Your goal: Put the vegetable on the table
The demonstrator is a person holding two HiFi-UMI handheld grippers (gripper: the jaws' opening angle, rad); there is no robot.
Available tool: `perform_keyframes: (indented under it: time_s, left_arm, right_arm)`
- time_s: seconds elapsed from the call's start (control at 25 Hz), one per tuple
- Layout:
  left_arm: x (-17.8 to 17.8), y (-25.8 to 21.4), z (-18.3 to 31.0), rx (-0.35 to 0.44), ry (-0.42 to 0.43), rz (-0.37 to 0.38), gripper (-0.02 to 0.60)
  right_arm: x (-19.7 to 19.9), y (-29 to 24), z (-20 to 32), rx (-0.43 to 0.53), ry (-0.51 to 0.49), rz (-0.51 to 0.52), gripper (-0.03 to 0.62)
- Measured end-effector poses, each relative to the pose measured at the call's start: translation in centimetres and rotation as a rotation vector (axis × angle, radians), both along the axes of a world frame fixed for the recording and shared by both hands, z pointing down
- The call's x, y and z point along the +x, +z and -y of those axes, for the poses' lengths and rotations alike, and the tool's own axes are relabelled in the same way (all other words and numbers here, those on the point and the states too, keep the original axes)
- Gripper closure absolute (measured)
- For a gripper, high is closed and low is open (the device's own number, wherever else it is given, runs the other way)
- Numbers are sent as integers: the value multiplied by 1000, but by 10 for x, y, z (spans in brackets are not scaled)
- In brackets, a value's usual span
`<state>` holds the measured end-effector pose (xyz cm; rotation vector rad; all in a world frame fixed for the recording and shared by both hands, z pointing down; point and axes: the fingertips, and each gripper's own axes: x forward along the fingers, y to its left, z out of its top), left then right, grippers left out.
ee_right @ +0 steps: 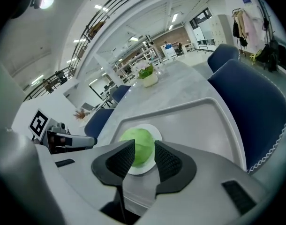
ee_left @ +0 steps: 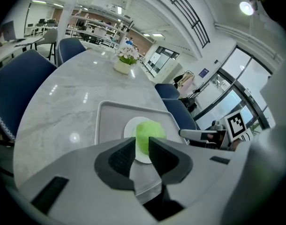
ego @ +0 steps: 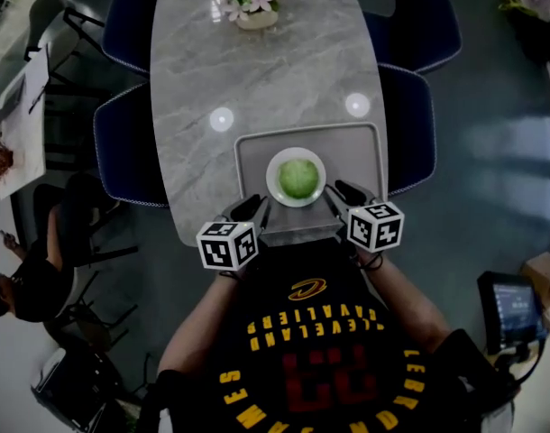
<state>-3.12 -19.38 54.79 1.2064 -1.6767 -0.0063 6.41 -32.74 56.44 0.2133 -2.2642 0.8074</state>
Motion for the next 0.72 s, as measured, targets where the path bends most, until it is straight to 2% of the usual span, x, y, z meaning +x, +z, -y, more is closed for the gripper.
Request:
perform_keyframes:
  time_s: [0.28, 0.56, 0.72]
  left_arm:
    - [-10, 49, 18, -78, 15, -78, 506]
    - [-15, 83, 33, -133, 38, -140, 506]
    - [-21, 95, 34, -153, 11, -164, 506]
  right_arm:
    - [-2, 43, 10, -25, -7, -108, 477]
    - [-18, 71, 19, -93, -6, -151, 479]
    - [-24, 86, 24, -126, 8, -161, 479]
